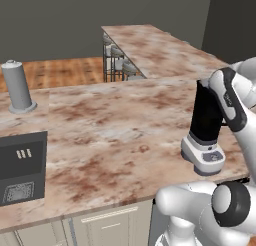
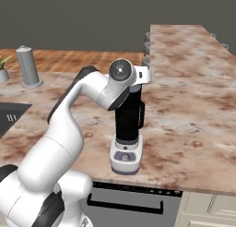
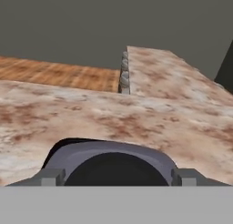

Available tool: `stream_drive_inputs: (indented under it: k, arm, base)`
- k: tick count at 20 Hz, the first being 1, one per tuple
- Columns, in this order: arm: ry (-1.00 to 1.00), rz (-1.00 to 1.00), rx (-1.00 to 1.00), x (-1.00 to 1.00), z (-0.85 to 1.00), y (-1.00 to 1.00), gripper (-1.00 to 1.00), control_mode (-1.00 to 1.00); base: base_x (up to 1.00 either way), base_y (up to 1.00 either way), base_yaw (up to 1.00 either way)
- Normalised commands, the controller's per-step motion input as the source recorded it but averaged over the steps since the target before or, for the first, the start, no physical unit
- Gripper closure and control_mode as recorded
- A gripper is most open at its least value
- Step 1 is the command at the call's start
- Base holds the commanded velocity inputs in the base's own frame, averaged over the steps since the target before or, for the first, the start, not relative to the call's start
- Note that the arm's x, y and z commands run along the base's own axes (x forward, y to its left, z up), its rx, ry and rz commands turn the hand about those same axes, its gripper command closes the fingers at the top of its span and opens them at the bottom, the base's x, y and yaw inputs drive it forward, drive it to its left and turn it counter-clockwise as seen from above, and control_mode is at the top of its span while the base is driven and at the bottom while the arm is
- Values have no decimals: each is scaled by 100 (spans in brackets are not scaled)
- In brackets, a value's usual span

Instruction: Grab the garlic and lemon from the fridge, place them in the blender, close the lid, and turn on the blender to create a marinade.

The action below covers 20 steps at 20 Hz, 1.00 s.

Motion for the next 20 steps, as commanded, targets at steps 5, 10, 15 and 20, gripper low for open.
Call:
stream_drive_inputs:
  k: [5,10,15,20]
  arm:
    - [0,-5,0,0,-15,0,-100,-100]
    - [0,-2,0,0,2,0,-100,-100]
    - [0,0,0,0,33,0,-100,-100]
    - [0,0,0,-1,36,0,-100,-100]
  base:
    - [0,0,0]
    - [0,0,0]
    - [0,0,0]
    - [0,0,0]
